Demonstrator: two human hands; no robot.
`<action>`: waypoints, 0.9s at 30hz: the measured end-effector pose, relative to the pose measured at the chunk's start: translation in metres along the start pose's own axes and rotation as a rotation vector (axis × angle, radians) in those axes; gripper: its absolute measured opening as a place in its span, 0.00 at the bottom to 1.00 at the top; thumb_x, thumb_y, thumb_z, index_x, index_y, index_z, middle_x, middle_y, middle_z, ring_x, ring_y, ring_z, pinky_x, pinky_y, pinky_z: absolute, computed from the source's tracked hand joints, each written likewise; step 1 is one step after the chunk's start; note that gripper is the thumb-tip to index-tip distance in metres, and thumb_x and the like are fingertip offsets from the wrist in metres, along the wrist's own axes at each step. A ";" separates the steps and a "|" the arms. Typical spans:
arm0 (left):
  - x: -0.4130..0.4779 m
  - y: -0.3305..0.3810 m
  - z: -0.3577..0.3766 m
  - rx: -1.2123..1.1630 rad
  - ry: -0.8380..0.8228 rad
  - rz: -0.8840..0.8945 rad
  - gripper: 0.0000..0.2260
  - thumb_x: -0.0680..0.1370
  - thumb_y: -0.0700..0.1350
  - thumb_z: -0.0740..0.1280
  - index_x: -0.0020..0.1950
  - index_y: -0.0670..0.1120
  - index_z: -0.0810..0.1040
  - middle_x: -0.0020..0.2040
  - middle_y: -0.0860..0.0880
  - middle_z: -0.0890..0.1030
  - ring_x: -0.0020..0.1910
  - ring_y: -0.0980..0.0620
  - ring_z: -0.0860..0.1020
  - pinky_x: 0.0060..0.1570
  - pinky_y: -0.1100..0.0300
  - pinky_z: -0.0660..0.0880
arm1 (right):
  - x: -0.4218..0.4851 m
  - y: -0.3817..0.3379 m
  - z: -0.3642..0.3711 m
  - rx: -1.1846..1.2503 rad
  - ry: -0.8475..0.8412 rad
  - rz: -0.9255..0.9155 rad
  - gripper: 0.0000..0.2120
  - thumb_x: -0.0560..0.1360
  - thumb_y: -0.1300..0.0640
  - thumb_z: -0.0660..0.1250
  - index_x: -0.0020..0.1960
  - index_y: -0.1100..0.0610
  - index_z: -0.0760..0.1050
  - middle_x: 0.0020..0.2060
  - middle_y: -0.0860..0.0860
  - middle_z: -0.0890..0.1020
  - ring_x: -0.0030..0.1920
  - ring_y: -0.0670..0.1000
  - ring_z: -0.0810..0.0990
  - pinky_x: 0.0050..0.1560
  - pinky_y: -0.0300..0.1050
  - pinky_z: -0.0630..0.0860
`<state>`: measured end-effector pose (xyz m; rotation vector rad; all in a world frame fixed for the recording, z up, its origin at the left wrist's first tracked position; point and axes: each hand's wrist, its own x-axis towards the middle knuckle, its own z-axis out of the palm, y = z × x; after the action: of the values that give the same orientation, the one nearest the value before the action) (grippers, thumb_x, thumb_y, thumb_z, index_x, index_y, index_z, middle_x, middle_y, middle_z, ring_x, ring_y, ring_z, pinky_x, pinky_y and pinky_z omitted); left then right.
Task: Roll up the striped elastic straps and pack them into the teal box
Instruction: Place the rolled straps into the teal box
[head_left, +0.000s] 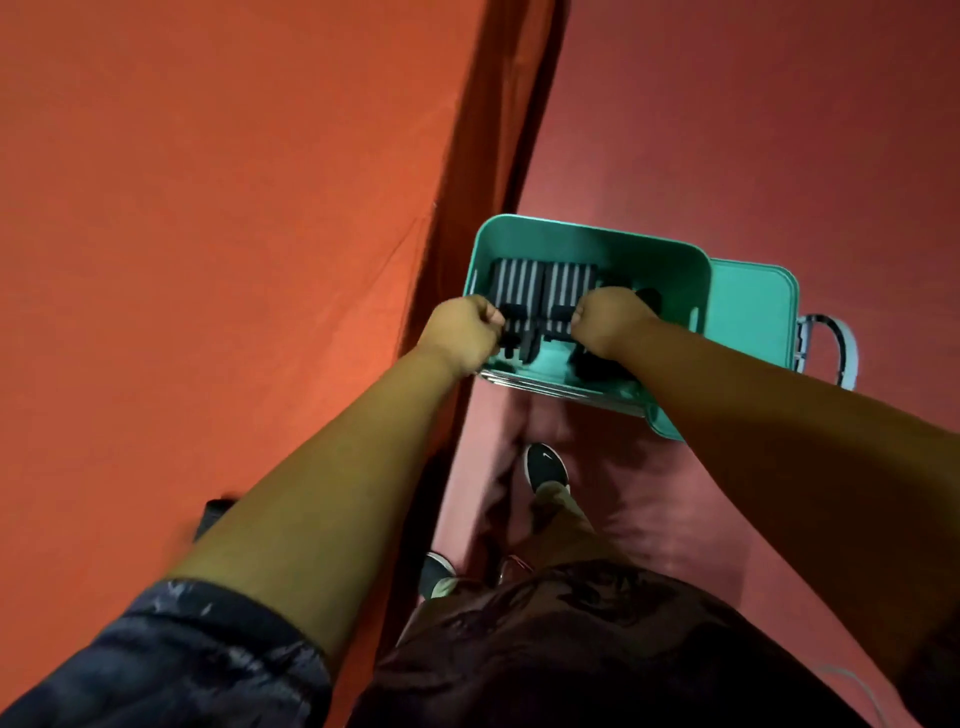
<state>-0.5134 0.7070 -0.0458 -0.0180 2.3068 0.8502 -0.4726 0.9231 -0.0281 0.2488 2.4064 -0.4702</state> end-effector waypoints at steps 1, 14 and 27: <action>-0.010 -0.007 -0.013 0.020 0.030 -0.001 0.10 0.81 0.38 0.67 0.41 0.49 0.78 0.43 0.43 0.87 0.47 0.40 0.88 0.52 0.47 0.85 | 0.000 -0.012 -0.001 0.042 -0.001 -0.008 0.14 0.84 0.59 0.61 0.46 0.63 0.82 0.49 0.62 0.84 0.57 0.64 0.82 0.54 0.50 0.77; -0.152 -0.167 -0.122 -0.240 0.305 -0.284 0.09 0.81 0.33 0.64 0.50 0.46 0.80 0.49 0.41 0.87 0.44 0.43 0.87 0.46 0.55 0.81 | -0.022 -0.221 0.051 0.040 -0.132 -0.266 0.07 0.80 0.61 0.65 0.49 0.59 0.83 0.49 0.61 0.86 0.55 0.63 0.84 0.59 0.49 0.79; -0.267 -0.347 -0.119 -0.231 0.431 -0.610 0.07 0.82 0.39 0.66 0.54 0.46 0.83 0.56 0.40 0.87 0.57 0.38 0.84 0.59 0.47 0.80 | -0.060 -0.359 0.199 -0.151 -0.372 -0.443 0.14 0.82 0.59 0.63 0.60 0.59 0.86 0.57 0.59 0.88 0.61 0.61 0.84 0.64 0.47 0.79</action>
<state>-0.2961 0.3092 -0.0175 -1.0386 2.3477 0.8292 -0.4178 0.5121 -0.0355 -0.4134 2.1069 -0.4769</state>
